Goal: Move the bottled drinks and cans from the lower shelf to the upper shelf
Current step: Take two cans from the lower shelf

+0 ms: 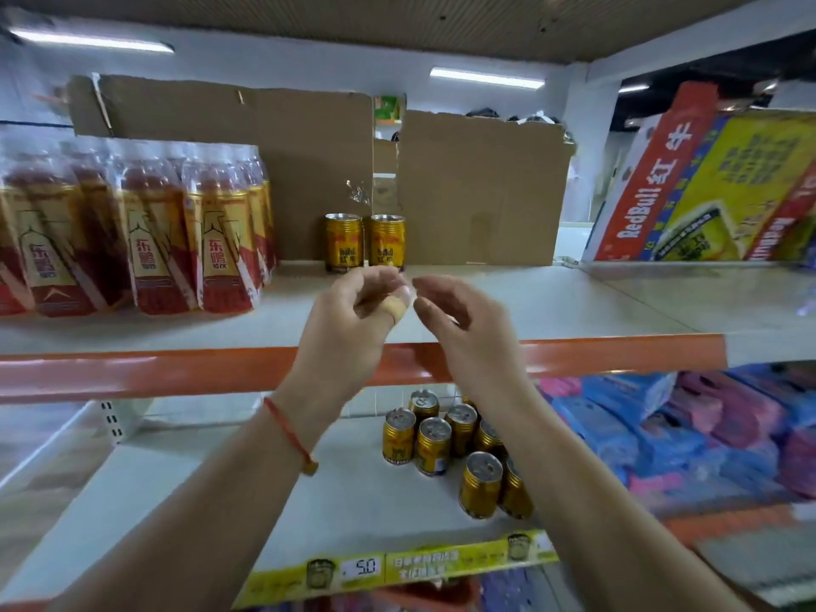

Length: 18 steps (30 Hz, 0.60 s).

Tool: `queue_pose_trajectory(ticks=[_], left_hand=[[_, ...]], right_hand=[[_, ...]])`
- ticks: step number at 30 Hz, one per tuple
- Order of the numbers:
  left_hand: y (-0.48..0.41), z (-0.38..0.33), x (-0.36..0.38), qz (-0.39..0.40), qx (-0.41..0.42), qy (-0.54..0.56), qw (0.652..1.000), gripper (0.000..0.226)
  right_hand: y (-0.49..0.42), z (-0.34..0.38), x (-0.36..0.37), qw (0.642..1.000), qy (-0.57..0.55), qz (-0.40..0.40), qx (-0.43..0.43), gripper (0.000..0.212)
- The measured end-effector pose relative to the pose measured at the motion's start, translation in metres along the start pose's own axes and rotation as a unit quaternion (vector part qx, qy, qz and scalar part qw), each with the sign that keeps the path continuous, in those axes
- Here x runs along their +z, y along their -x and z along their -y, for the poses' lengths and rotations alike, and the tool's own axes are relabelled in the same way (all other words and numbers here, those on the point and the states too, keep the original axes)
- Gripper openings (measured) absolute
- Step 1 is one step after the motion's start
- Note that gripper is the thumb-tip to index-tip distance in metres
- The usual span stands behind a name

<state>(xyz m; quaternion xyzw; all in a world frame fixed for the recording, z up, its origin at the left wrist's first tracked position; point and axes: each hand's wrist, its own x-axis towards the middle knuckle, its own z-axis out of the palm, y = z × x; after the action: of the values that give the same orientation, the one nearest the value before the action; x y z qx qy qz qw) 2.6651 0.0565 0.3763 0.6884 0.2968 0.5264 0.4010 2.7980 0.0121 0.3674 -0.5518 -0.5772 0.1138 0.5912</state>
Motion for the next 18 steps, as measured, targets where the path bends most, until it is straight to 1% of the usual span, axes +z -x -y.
queue_pose_trajectory(ticks=[4, 7, 10, 13, 15, 18], left_hand=[[0.059, 0.011, 0.032, -0.008, 0.008, 0.040, 0.999, 0.019], [0.090, 0.030, 0.059, 0.000, -0.028, 0.052, 0.998, 0.018], [0.103, 0.058, 0.086, 0.000, -0.071, 0.036, 0.997, 0.019], [0.104, 0.098, 0.110, 0.015, -0.132, 0.031, 0.991, 0.020], [0.104, 0.129, 0.124, 0.030, -0.171, 0.005, 0.985, 0.022], [0.100, 0.179, 0.140, 0.070, -0.214, -0.040, 0.974, 0.017]], right_hand=[[0.064, -0.013, -0.024, 0.999, -0.039, -0.018, -0.018, 0.026], [0.098, -0.042, -0.042, 0.999, -0.037, -0.015, 0.012, 0.027], [0.116, -0.081, -0.061, 0.998, -0.026, -0.007, 0.064, 0.025], [0.124, -0.129, -0.077, 0.988, 0.004, 0.019, 0.155, 0.020], [0.127, -0.167, -0.088, 0.980, 0.049, 0.013, 0.195, 0.024], [0.129, -0.211, -0.102, 0.964, 0.099, 0.016, 0.245, 0.030]])
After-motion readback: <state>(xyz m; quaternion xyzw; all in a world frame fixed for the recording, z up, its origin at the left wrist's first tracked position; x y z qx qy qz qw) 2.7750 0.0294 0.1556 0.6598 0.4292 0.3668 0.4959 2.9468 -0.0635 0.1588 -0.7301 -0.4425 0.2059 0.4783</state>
